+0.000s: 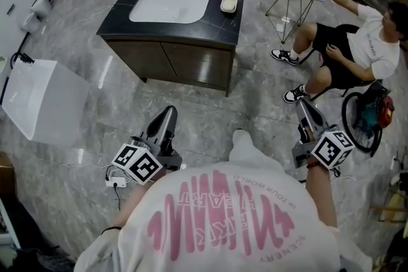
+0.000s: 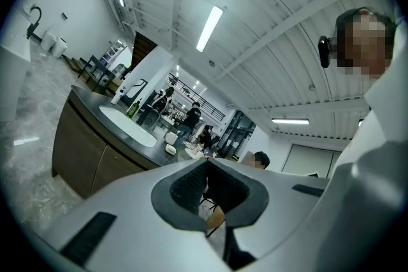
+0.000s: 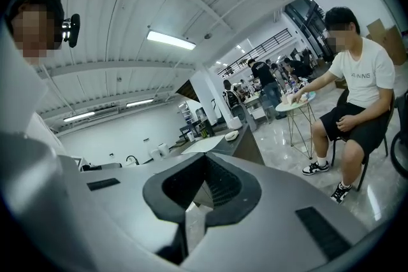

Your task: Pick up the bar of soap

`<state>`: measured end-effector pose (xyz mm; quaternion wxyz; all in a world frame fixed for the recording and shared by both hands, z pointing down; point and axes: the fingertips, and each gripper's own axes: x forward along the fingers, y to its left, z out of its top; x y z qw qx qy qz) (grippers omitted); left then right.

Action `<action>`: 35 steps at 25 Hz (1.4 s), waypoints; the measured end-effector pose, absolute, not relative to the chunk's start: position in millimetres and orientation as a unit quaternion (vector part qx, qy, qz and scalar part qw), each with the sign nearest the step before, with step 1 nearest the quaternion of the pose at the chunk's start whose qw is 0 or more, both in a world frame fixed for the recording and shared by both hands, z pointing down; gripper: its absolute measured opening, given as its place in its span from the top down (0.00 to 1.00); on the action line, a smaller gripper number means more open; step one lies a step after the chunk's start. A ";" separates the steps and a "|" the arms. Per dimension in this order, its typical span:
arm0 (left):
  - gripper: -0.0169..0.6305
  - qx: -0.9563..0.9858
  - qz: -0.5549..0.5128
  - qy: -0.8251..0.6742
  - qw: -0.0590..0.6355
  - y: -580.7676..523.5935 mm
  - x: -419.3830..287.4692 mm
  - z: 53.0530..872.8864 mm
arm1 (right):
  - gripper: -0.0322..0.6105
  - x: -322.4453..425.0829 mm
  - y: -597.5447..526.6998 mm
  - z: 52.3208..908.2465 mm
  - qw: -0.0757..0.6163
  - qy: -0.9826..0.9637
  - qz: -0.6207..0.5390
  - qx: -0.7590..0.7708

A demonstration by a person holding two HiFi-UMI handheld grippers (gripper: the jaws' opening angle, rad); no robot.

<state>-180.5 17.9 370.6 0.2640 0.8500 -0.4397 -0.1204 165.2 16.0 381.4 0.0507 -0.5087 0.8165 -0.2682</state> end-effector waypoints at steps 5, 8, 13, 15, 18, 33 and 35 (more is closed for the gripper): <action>0.96 0.848 -0.126 -0.447 0.256 -10.5 -179.3 373.9 | 0.93 166.6 -17.6 392.4 0.050 0.826 -0.260 -0.498; 0.96 0.838 -0.134 -0.464 0.254 -29.7 -182.1 376.0 | 0.93 166.7 -47.2 393.0 0.055 0.835 -0.253 -0.485; 0.96 0.825 -0.139 -0.488 0.250 -70.1 -179.9 370.4 | 0.93 162.0 -106.6 390.2 0.023 0.850 -0.249 -0.464; 0.96 0.820 -0.140 -0.495 0.251 -89.6 -176.2 368.7 | 0.93 163.0 -133.7 393.3 0.017 0.857 -0.248 -0.452; 0.96 0.812 -0.141 -0.508 0.250 -115.7 -172.0 367.2 | 0.93 163.6 -171.9 395.8 0.007 0.863 -0.257 -0.435; 0.96 0.761 -0.139 -0.579 0.259 -215.8 -171.2 380.3 | 0.93 160.4 -320.8 426.4 -0.042 0.877 -0.290 -0.381; 0.96 0.756 -0.135 -0.585 0.260 -225.5 -170.5 381.4 | 0.93 158.4 -336.8 430.8 -0.036 0.880 -0.294 -0.371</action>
